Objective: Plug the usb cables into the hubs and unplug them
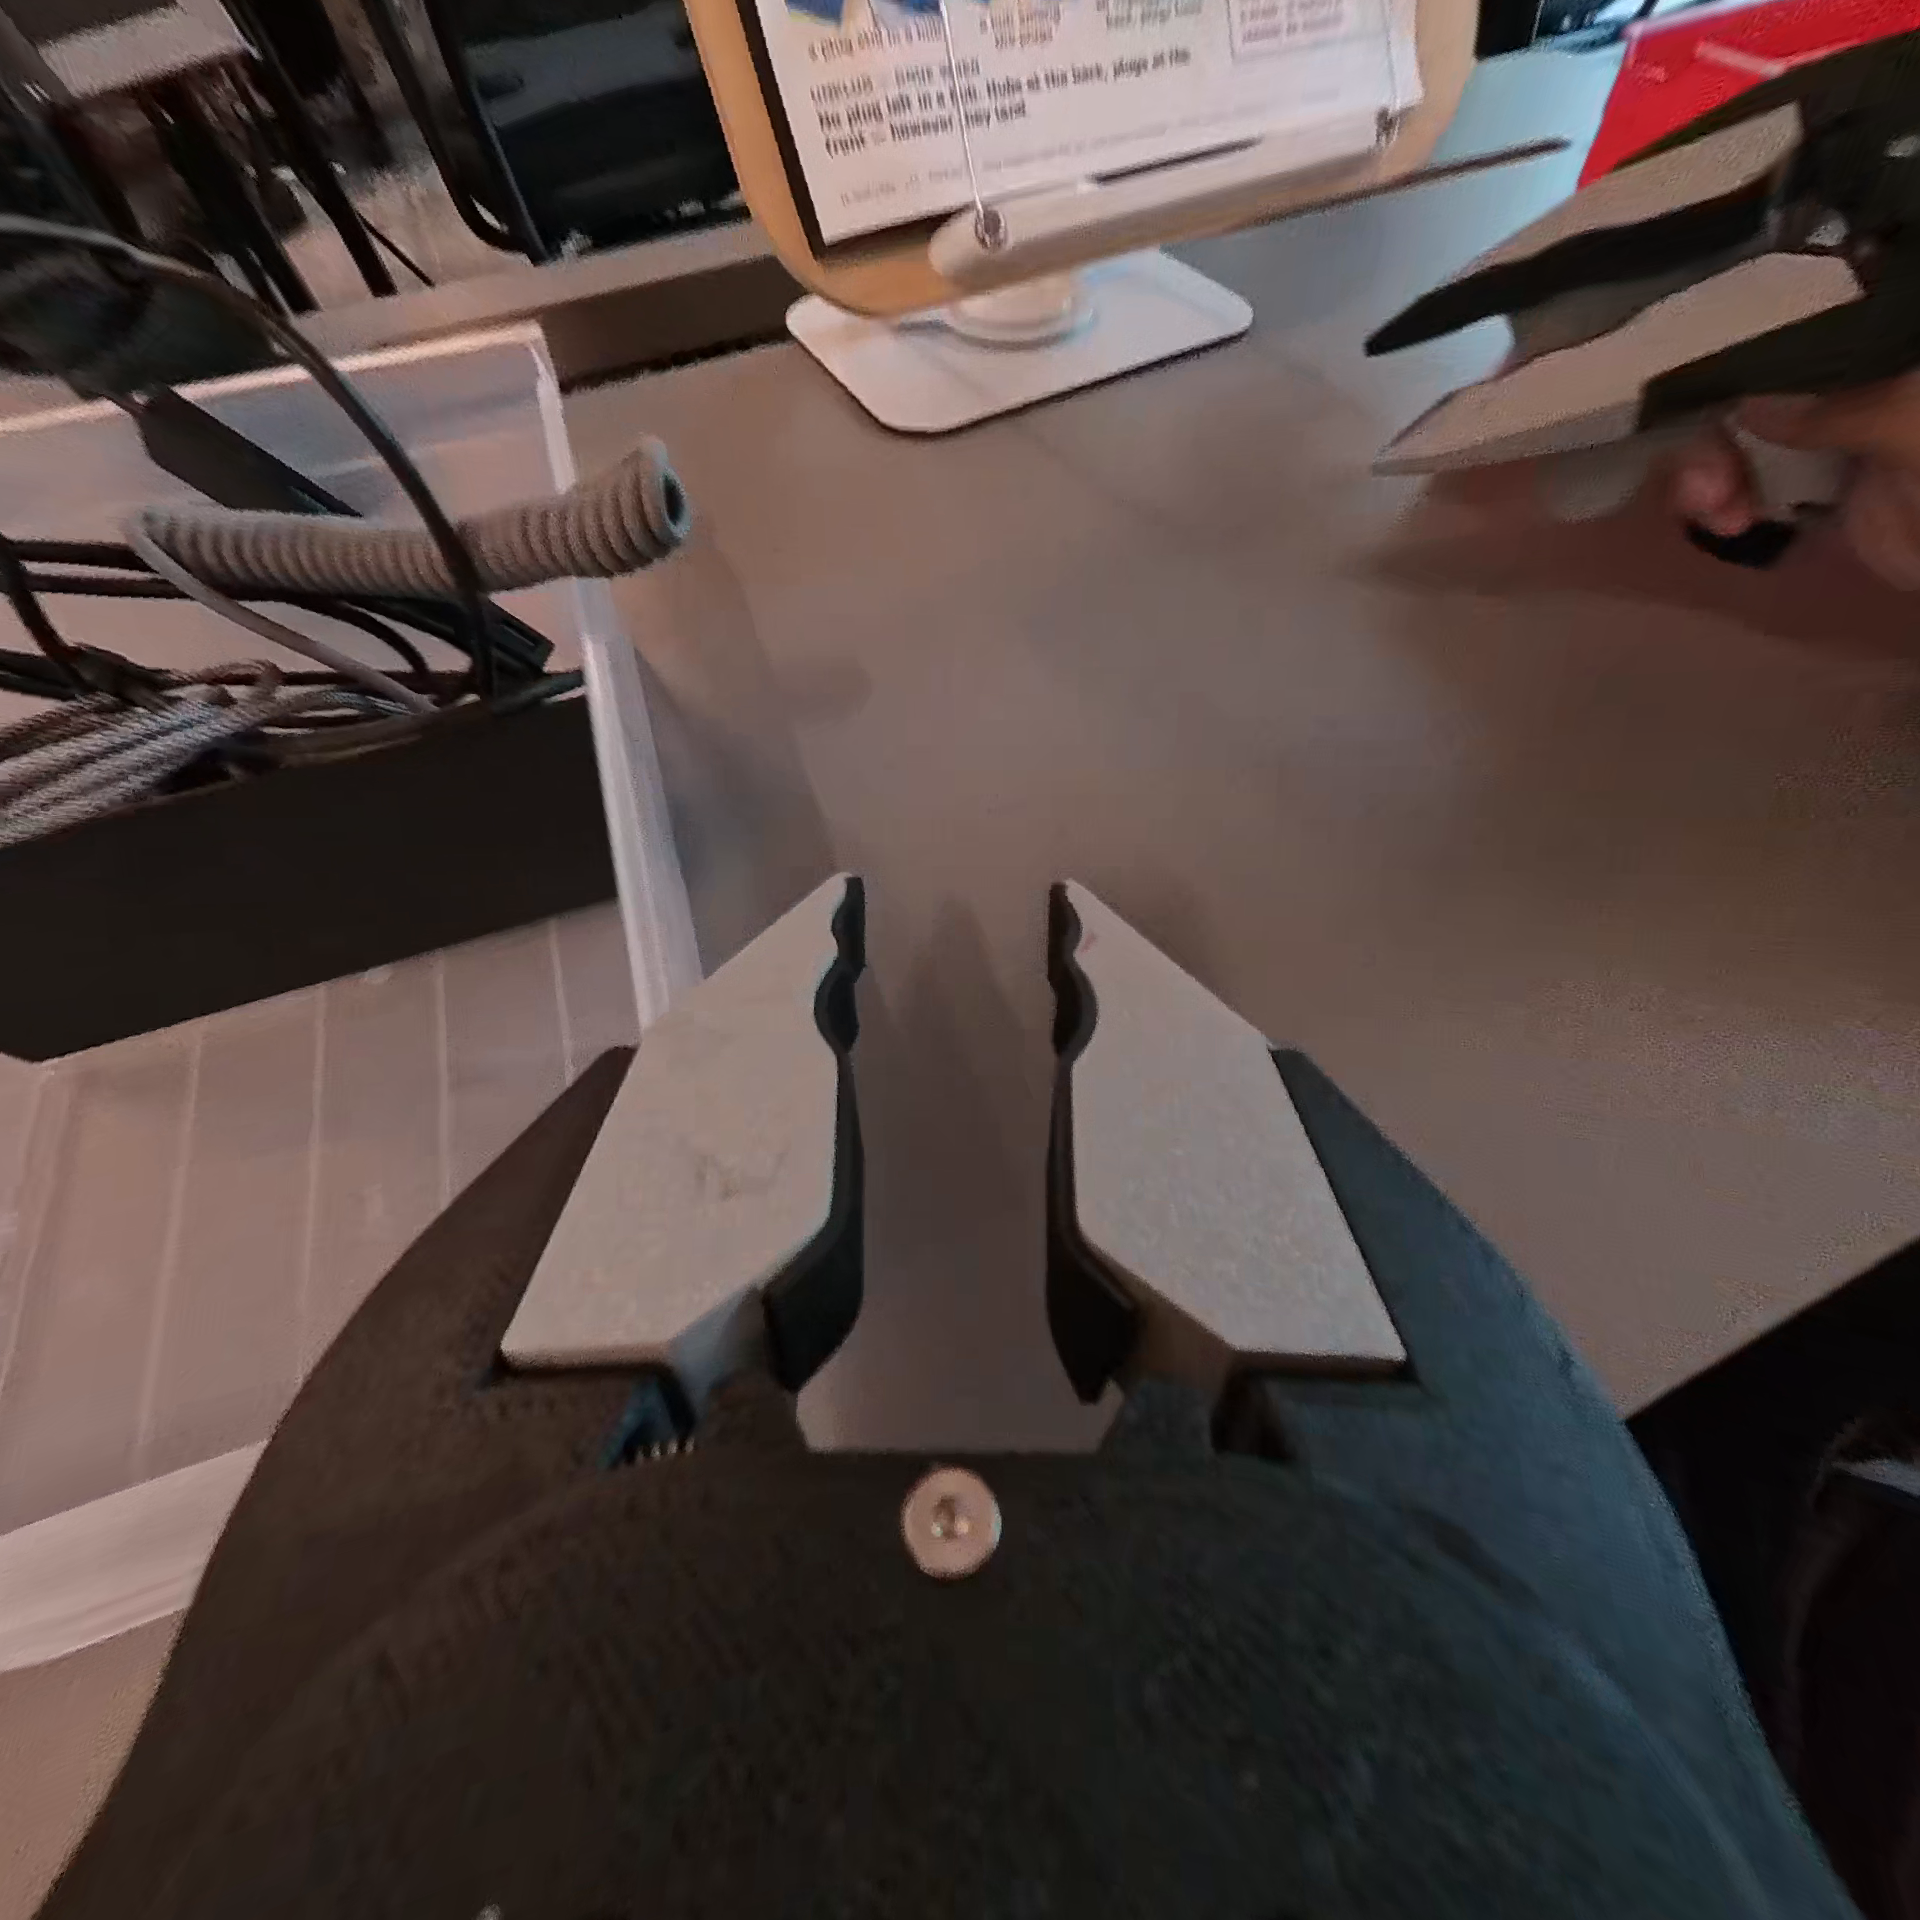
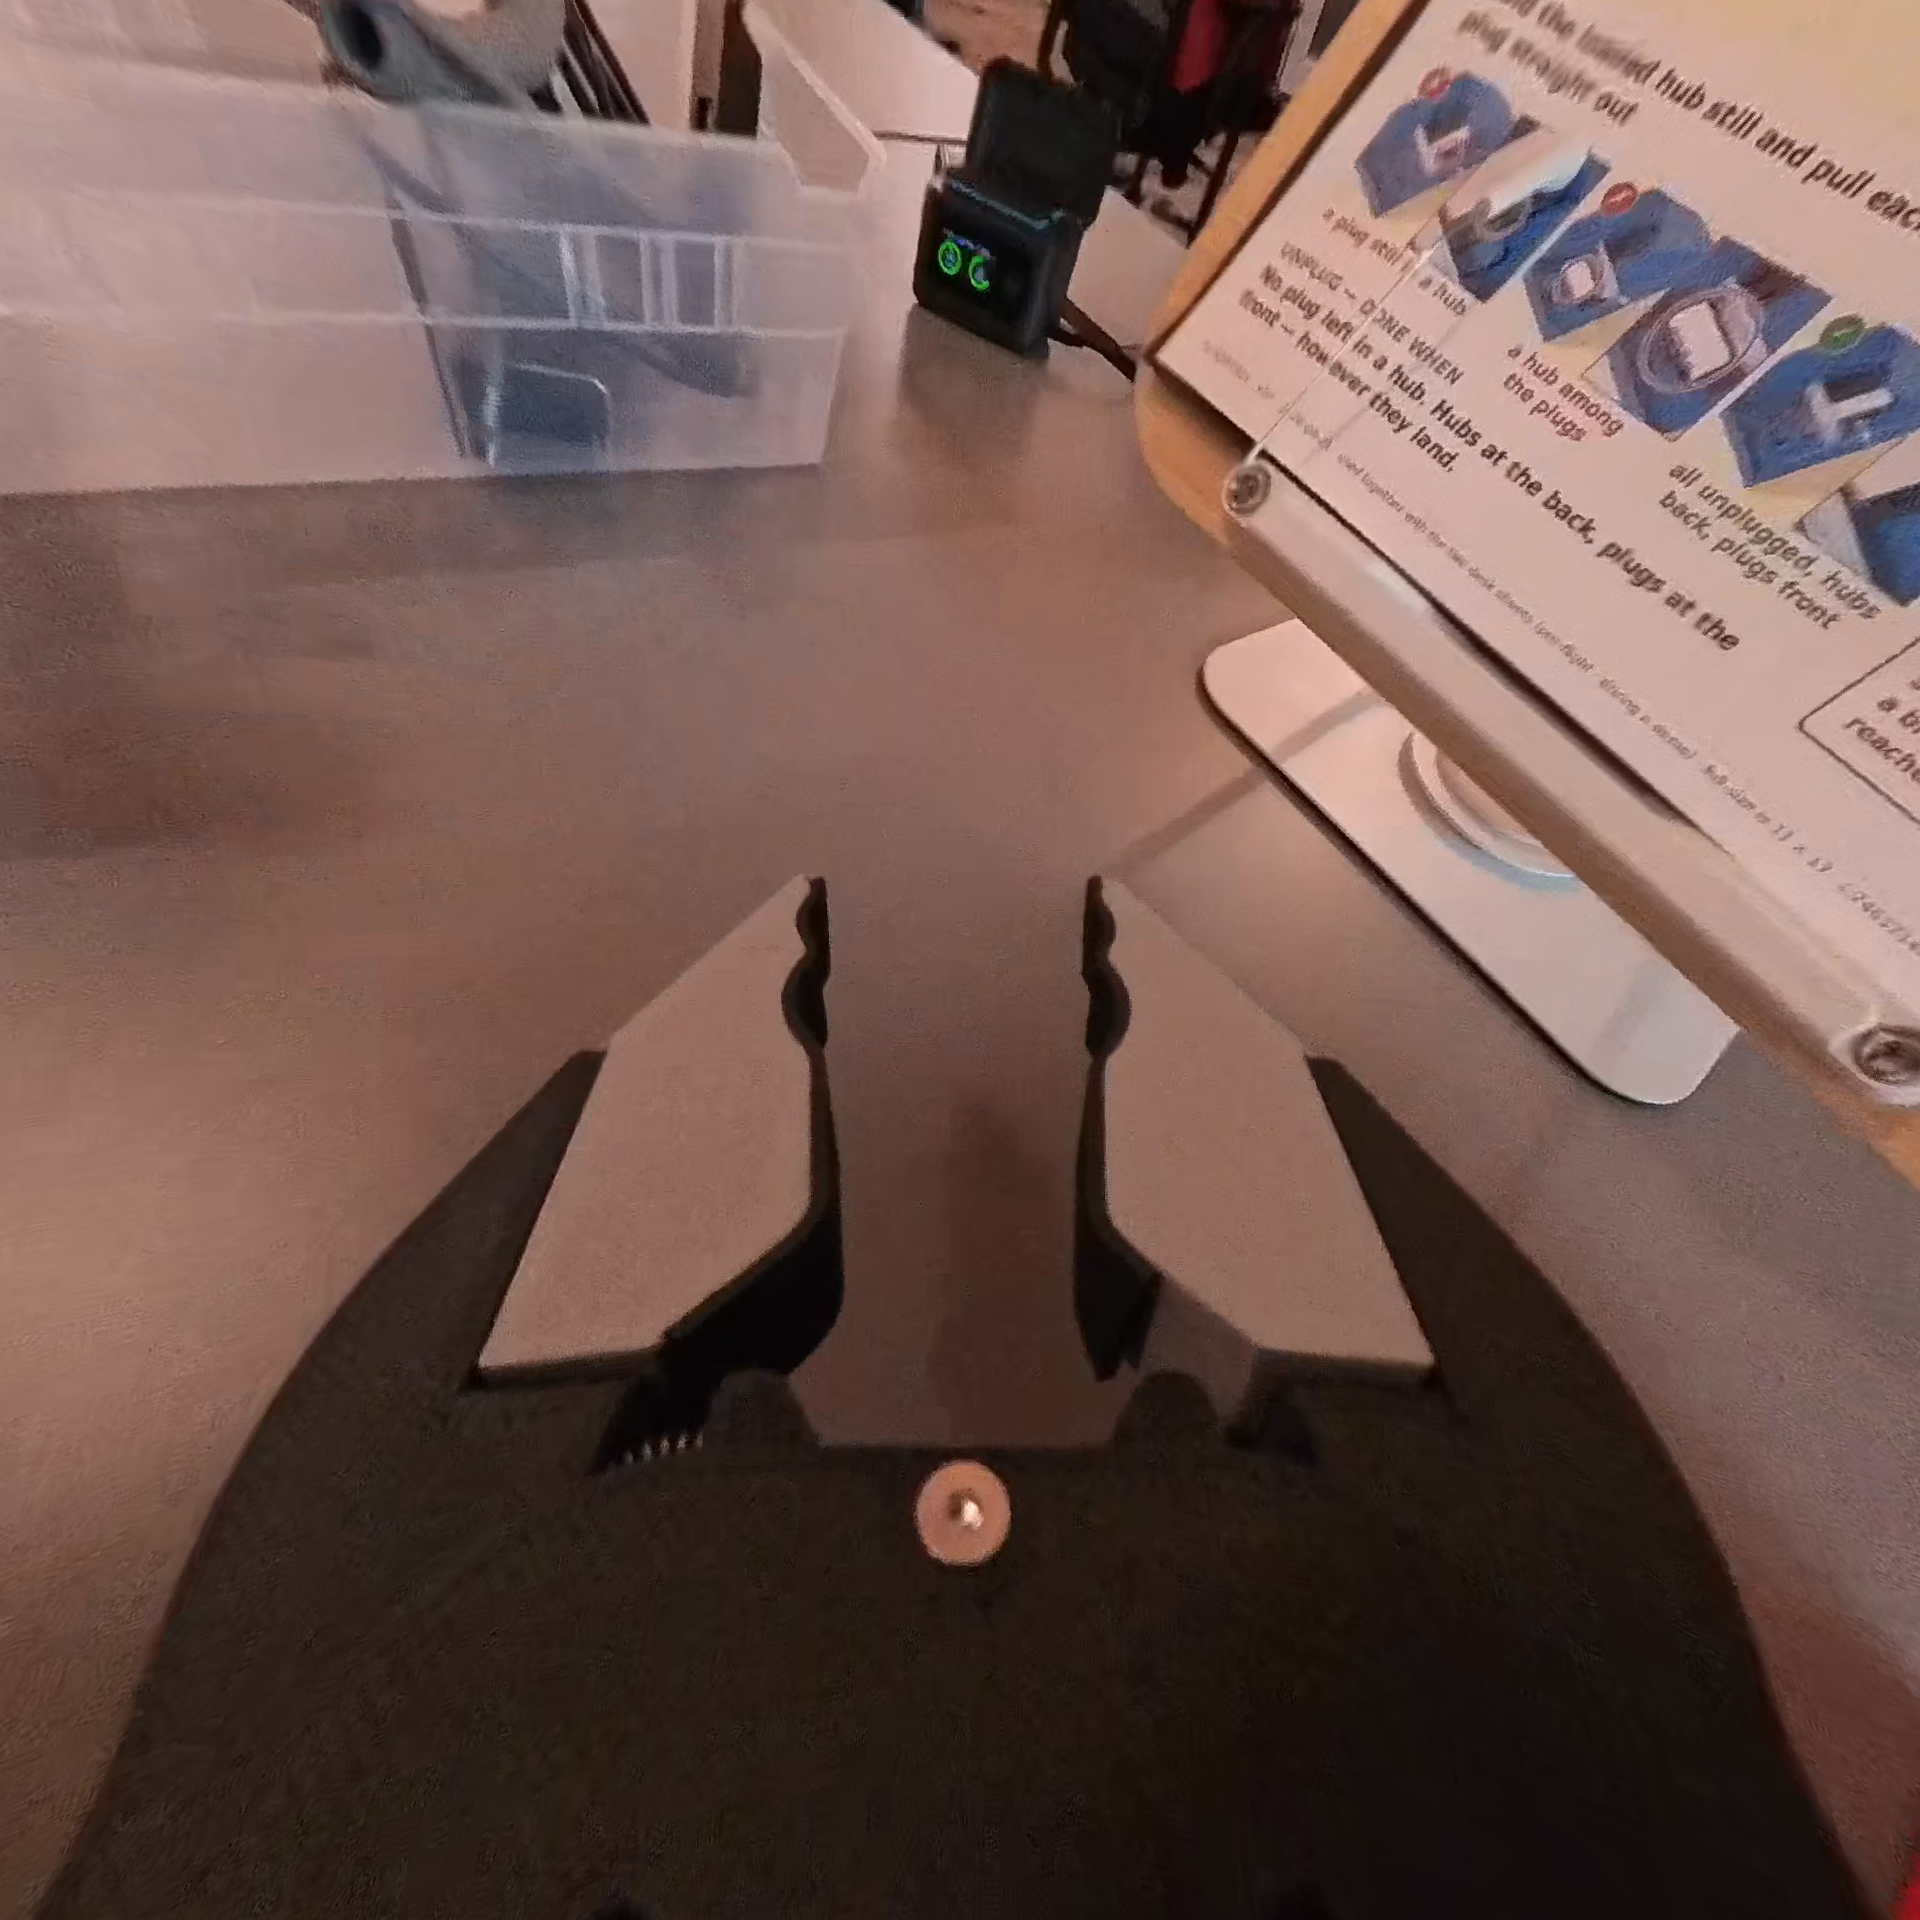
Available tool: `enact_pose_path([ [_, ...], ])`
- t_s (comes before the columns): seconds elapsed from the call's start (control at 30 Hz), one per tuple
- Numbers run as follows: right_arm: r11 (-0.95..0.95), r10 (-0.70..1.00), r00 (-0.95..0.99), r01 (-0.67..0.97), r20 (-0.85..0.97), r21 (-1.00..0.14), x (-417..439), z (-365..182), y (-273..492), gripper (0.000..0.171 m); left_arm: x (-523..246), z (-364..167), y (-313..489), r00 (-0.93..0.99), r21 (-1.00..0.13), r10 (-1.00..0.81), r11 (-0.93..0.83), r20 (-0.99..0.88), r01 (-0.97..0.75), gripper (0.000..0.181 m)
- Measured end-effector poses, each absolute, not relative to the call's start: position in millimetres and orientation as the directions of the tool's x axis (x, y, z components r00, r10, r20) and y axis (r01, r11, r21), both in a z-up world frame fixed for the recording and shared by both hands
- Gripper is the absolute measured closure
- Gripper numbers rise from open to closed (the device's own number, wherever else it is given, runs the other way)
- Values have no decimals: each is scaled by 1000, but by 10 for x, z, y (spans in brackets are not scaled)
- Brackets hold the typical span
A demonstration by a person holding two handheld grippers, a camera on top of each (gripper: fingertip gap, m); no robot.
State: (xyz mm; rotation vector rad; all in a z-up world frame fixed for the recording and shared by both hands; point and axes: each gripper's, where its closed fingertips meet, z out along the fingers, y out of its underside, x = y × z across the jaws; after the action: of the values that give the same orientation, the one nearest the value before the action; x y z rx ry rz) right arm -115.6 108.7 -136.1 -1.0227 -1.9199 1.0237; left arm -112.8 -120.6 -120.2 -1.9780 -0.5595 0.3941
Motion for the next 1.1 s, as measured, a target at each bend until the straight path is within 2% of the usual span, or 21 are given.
enact_pose_path([
  [0.17, 454, 846, -468, 379, 257, -806, -1199, -1755, 1225, 134, -1155, -1349, -1142, 859, -876, 512, -426, -27, 227, 152],
  [0.27, 438, 841, -482, 342, 245, -832, -1086, -1729, 1169, 146, -1120, -1407, -1033, 884, -883, 463, -389, 61, 264, 157],
  [0.5, 488, 826, -480, 350, 294, -799, -1059, -1783, 1119, 143, -987, -1402, -916, 932, -872, 352, -425, 89, 244, 161],
  [0.67, 441, 856, -454, 390, 247, -809, -1076, -1787, 1189, 141, -734, -1135, -697, 960, -896, 240, -381, 143, 229, 155],
  [0.77, 422, 875, -418, 415, 243, -806, -1091, -1798, 1299, 140, -667, -1044, -655, 959, -897, 257, -385, 121, 217, 149],
  [0.97, 394, 891, -394, 429, 224, -813, -1098, -1788, 1387, 141, -835, -759, -776, 906, -912, 415, -334, 85, 239, 126],
  [1.1, 417, 884, -402, 441, 240, -795, -1090, -1828, 1392, 141, -1214, -483, -995, 847, -906, 527, -321, 72, 277, 109],
])
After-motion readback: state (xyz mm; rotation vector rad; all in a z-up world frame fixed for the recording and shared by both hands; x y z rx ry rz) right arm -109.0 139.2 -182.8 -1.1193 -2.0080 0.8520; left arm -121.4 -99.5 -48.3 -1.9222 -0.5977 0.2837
